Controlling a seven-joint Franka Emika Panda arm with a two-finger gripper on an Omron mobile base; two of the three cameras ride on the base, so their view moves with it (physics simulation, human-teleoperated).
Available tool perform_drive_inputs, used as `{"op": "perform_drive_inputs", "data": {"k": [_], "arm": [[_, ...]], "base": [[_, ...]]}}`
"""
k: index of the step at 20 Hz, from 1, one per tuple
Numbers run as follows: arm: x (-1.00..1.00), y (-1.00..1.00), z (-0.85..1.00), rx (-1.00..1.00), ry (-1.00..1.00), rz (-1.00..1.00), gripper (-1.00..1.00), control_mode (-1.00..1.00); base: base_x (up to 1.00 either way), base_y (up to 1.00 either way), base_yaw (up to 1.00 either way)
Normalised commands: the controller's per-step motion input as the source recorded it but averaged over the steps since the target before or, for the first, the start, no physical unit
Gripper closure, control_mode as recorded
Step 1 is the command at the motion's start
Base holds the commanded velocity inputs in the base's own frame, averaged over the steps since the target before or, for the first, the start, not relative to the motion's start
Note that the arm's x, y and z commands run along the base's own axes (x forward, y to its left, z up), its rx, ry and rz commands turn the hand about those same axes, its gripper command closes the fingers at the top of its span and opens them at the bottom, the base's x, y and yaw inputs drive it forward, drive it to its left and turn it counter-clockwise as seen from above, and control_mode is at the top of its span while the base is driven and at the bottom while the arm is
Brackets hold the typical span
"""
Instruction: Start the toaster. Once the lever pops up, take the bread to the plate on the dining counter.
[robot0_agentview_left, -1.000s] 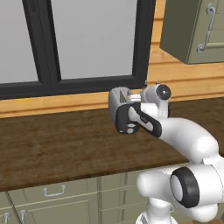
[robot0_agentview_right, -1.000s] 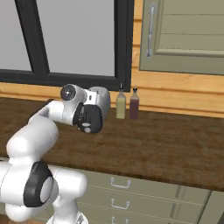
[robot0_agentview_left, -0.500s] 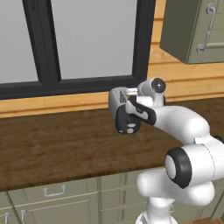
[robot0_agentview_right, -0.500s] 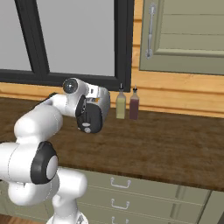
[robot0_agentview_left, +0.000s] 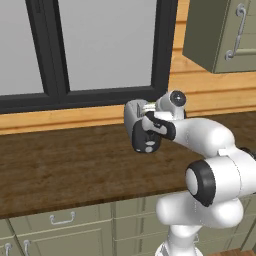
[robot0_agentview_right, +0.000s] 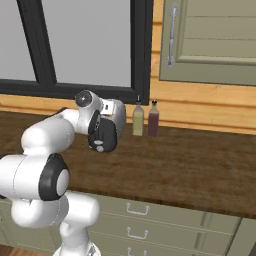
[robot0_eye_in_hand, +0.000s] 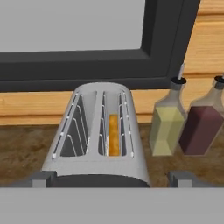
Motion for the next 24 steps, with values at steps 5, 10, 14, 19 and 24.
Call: {"op": "perform_drive_inputs", "data": {"k": [5,10,14,19,24], "arm": [[0.03,-0.03,-0.2,0.0,0.0,0.0,-1.0,-1.0],[0.15,-0.12,0.0,0.02,0.0,0.0,-1.0,-1.0],[0.12,-0.02,0.0,0.0,0.0,0.0,-1.0,-1.0],[0.12,0.0,0.0,0.0,0.0,0.0,-1.0,-1.0],[0.07,0.0,0.0,0.0,0.0,0.0,-1.0,-1.0]], "base": [[0.0,0.0,0.0],[0.0,0.0,0.0],[0.0,0.0,0.0],[0.0,0.0,0.0],[0.0,0.0,0.0]]}}
